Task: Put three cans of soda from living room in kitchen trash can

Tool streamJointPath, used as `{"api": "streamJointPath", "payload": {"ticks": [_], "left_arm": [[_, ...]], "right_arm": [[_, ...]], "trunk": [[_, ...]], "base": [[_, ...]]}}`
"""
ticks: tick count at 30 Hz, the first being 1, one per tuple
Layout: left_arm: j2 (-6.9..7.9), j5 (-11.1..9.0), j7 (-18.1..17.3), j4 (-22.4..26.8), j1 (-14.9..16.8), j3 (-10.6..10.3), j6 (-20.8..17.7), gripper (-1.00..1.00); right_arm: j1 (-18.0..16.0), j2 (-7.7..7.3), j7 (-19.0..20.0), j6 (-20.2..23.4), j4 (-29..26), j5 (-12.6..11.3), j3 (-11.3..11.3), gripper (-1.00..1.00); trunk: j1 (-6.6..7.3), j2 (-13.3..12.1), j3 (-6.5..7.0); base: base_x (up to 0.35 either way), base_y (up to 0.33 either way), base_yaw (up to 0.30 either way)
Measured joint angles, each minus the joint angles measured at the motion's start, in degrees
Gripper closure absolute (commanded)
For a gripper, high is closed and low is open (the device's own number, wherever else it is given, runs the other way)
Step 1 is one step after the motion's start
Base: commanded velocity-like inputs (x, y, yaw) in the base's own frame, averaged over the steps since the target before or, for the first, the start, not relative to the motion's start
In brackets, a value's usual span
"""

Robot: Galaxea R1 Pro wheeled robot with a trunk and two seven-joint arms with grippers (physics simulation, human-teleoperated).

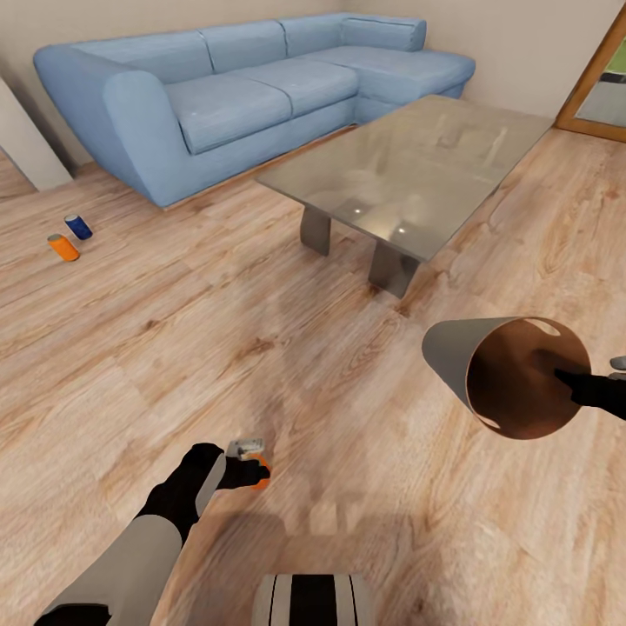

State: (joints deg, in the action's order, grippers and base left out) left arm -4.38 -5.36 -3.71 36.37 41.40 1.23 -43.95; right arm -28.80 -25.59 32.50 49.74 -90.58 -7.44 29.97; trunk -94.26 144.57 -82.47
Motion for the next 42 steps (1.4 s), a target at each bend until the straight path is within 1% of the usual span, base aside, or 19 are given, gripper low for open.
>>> {"api": "streamJointPath", "payload": {"ticks": [3,6,11,16,18,21,24,32,42], "left_arm": [[-0.01,0.0,0.01,0.01,0.0,0.0,0.0,-1.0],[-0.01,0.0,0.02,0.02,0.0,0.0,0.0,-1.0],[-0.01,0.0,0.03,-0.04,0.0,0.0,0.0,-1.0],[-0.01,0.01,0.09,-0.07,0.0,0.0,0.0,-1.0],[-0.03,0.0,0.09,-0.06,0.0,0.0,0.0,-1.0],[-0.02,0.0,0.1,-0.07,0.0,0.0,0.0,-1.0],[-0.01,0.0,0.04,-0.01,0.0,0.0,0.0,-1.0],[-0.01,0.0,0.02,0.0,0.0,0.0,0.0,-1.0],[-0.01,0.0,0.07,0.19,0.0,0.0,0.0,-1.0]], "right_arm": [[0.0,0.05,-0.03,-0.05,0.01,0.31,0.01,1.0],[0.0,0.15,-0.01,-0.01,0.0,0.07,0.0,1.0],[0.07,0.3,-0.03,-0.26,0.02,0.42,0.0,1.0],[0.08,0.38,0.01,-0.41,0.01,0.2,-0.06,1.0],[0.08,0.44,-0.01,-0.63,0.01,0.43,-0.06,1.0],[0.08,0.5,0.08,-0.52,0.0,-0.05,-0.13,1.0],[0.13,0.52,0.05,-0.74,0.01,0.26,-0.16,1.0],[0.17,0.6,0.11,-0.86,0.0,0.19,-0.17,1.0],[0.38,0.62,0.15,-0.88,0.01,0.15,-0.19,1.0]], "trunk": [[0.0,0.0,0.0],[0.0,0.0,0.0],[-0.14,0.06,-1.1],[-0.26,0.13,-2.21],[-0.26,0.13,-2.21],[-0.26,0.13,-2.21],[-0.26,0.13,-2.22],[-0.26,0.13,-2.22],[-0.26,0.13,-2.22]], "base": [[0.011,0.006,0.0],[0.003,0.002,0.0],[0.001,0.0,0.0],[0.0,0.0,0.0],[0.0,0.0,0.0],[0.0,0.0,0.0],[0.034,0.0,0.0],[0.153,0.0,0.0],[0.014,0.0,0.0]]}}
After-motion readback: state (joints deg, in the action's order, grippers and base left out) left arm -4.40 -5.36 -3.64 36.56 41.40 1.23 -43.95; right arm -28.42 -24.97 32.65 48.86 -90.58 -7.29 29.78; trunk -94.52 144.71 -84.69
